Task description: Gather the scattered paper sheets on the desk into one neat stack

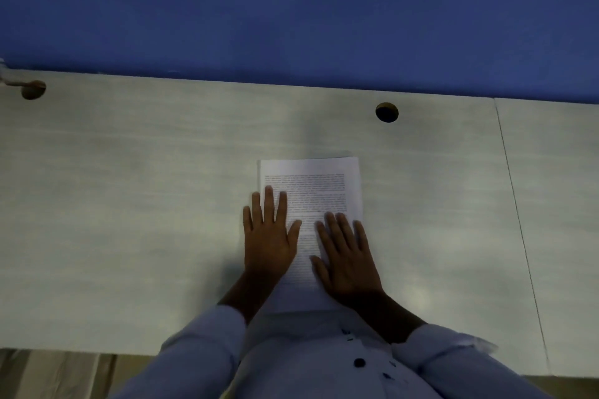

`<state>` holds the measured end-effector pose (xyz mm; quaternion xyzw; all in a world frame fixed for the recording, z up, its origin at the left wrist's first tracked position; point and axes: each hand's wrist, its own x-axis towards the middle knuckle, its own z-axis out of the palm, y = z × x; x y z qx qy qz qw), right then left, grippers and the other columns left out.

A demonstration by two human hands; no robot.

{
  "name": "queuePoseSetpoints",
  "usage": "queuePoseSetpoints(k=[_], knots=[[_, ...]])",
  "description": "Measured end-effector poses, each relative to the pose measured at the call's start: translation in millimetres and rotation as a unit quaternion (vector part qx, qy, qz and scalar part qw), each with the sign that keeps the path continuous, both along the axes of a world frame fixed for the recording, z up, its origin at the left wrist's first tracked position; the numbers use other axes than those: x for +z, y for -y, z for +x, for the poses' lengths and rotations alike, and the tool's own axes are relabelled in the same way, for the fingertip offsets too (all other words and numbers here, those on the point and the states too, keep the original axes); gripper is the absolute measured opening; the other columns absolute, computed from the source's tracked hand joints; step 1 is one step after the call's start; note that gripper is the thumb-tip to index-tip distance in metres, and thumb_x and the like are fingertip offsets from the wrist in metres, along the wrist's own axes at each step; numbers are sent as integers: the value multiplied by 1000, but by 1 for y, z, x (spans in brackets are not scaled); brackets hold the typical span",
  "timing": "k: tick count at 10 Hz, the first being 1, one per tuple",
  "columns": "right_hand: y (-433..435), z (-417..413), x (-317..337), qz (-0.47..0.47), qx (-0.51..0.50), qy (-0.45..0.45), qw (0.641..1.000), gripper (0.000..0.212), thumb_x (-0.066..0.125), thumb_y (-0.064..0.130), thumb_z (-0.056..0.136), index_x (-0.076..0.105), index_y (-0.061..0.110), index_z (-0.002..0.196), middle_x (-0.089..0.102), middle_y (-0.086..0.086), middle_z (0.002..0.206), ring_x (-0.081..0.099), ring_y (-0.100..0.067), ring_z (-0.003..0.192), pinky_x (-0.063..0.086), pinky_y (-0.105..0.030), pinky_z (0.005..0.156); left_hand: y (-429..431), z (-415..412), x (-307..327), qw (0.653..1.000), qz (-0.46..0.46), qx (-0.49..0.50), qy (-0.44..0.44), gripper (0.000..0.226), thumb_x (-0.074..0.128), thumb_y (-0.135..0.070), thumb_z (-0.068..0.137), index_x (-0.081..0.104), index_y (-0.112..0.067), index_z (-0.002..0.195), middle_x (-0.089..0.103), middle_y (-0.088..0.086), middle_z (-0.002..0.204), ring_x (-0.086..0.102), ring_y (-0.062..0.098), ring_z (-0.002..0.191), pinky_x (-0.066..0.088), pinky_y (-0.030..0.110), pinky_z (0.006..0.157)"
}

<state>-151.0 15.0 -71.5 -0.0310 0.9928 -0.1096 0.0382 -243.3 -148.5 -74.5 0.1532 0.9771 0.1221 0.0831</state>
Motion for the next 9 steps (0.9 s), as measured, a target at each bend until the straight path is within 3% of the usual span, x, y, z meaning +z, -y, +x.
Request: queuePoseSetpoints(k=[2, 4, 6, 7, 8, 9], knots=[[-1, 1, 0, -14, 1, -20, 1000, 63, 44, 46, 97, 36, 11, 149, 26, -13, 158, 22, -32, 147, 22, -57, 115, 38, 84, -9, 999, -8, -41, -18, 60, 38, -43, 98, 37, -12, 148, 26, 15, 158, 25, 40, 144, 27, 57, 113], [-13, 24, 0, -20, -29, -36, 999, 63, 45, 48, 96, 40, 10, 146, 29, -14, 157, 22, -31, 147, 20, -57, 116, 39, 89, 0, 999, 0, -32, -1, 60, 33, -45, 99, 31, -16, 151, 21, 10, 161, 18, 35, 148, 21, 53, 117], [-32, 47, 7, -13, -79, 9, 997, 68, 36, 54, 97, 42, 5, 144, 34, -17, 154, 28, -33, 144, 22, -55, 116, 38, 94, 4, 999, -4, -34, -4, 60, 27, -47, 100, 28, -18, 152, 20, 9, 161, 19, 35, 147, 21, 52, 116], [-42, 64, 14, -52, -86, 18, 995, 68, 36, 53, 98, 43, 2, 141, 42, -18, 148, 38, -32, 139, 30, -50, 115, 36, 94, 7, 1000, -9, -27, 12, 63, 16, -51, 100, 27, -18, 153, 20, 9, 161, 19, 35, 147, 20, 53, 116], [-63, 85, 12, -117, -84, -8, 990, 71, 31, 57, 99, 47, 1, 138, 49, -16, 142, 46, -29, 132, 34, -38, 113, 30, 91, 10, 1000, -17, -17, -4, 64, 18, -47, 99, 42, -11, 145, 36, 16, 153, 29, 40, 142, 24, 59, 113], [-85, 100, 13, -216, -134, 6, 967, 74, 26, 63, 95, 52, 7, 135, 54, -8, 139, 50, -21, 128, 33, -23, 109, 13, 89, 19, 999, -4, 4, -36, 57, 31, -38, 93, 60, -3, 127, 51, 22, 140, 41, 43, 135, 27, 62, 110]])
